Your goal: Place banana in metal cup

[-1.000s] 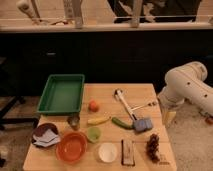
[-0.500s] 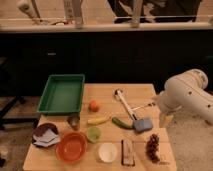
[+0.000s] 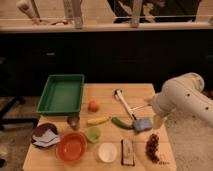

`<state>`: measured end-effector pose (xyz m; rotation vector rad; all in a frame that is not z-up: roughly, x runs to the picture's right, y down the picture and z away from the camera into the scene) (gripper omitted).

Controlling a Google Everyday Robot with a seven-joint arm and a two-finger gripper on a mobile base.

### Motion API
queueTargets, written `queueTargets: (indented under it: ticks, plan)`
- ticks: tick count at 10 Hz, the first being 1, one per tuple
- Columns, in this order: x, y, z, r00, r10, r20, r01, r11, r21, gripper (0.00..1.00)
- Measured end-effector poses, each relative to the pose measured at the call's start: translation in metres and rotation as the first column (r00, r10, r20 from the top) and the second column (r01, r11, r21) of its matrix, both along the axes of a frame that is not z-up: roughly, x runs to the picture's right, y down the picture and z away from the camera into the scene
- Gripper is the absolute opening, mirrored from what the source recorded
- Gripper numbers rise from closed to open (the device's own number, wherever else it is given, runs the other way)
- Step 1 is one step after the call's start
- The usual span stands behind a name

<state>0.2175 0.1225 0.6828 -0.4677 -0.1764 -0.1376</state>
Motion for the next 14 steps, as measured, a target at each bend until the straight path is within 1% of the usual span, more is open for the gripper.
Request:
queueTargets:
  ticks: [2,4,5,9,11,14]
  plan:
    - [-0.016,0.005,0.003,1.000,-0.008,-0.004,0.008,1.0000,0.005,0.80]
    - [-0.028,0.005,0.006,1.000,-0.015,-0.001,0.015,0.9999,0.008,0.80]
    - [-0.036,0.004,0.009,1.000,-0.013,0.002,0.013,0.9999,0.003,0.80]
    - [-0.064,0.002,0.020,0.999,0.012,0.037,-0.011,0.9994,-0.032,0.80]
    - [-0.090,0.002,0.029,0.998,0.008,0.056,-0.006,0.9987,-0.050,0.80]
    - [-0.119,0.001,0.041,0.997,0.008,0.077,-0.002,0.9976,-0.070,0.80]
